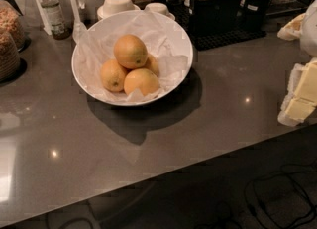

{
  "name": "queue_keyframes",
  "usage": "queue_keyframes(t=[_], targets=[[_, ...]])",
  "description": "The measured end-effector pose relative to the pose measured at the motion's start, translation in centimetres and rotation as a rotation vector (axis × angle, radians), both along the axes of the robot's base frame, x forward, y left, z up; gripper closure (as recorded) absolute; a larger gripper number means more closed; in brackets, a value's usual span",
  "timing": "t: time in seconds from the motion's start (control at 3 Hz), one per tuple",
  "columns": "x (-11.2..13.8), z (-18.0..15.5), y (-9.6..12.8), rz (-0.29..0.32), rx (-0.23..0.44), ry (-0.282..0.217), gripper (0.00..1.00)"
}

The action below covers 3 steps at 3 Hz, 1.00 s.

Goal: Pick orange from white bowl

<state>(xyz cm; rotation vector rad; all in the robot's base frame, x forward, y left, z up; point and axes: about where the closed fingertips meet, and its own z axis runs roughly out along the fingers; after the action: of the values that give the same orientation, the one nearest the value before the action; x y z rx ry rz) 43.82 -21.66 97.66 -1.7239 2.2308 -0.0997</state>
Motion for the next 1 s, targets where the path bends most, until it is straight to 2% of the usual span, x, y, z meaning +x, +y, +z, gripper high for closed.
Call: queue_keyframes(t=[0.67, 1.0], targets=[[0.3, -0.2, 0.6, 0.020, 0.034, -0.003, 0.00], [1.3, 0.0, 5.4, 0.171, 0.133, -0.042, 0.00]])
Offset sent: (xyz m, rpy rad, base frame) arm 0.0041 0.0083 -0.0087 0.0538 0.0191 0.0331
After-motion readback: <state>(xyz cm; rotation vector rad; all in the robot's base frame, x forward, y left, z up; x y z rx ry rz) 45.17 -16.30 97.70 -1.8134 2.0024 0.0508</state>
